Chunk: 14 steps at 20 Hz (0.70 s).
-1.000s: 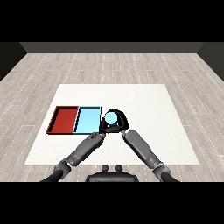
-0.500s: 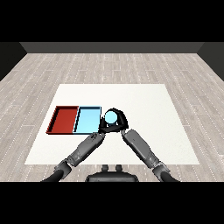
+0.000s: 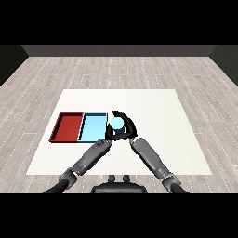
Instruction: Pick the blue can and put it in the blue box
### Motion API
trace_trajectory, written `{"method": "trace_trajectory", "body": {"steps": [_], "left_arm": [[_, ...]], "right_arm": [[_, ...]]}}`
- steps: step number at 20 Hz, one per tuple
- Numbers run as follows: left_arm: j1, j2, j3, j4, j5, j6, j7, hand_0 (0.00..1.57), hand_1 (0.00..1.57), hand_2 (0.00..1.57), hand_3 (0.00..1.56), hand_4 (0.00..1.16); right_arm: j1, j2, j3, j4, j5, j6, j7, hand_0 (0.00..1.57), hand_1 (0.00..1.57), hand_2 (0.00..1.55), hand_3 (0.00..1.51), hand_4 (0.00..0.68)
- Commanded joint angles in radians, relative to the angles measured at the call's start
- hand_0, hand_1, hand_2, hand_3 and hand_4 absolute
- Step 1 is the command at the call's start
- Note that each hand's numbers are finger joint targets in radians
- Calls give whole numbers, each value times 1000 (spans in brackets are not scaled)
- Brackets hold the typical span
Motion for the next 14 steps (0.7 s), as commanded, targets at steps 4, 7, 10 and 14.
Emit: {"method": "trace_trajectory", "body": {"steps": [4,7,10,14], "left_arm": [[-46,-9,14,67,49,2,-41,1571,1571,1570,1478,1145],[-25,-9,-50,20,55,55,-17,1571,1571,1571,1493,1149],[20,-8,-6,-92,-14,69,55,1571,1571,1571,1494,1145],[124,-9,7,-18,7,31,-70,1571,1571,1571,1481,1145]], "right_arm": [[-2,11,-22,89,0,14,-70,0,0,0,0,0],[-58,9,-128,70,22,33,12,0,0,0,0,0],[46,-22,-161,-92,-33,43,14,0,0,0,0,0],[75,-47,-236,-192,-143,124,44,0,0,0,0,0]]}}
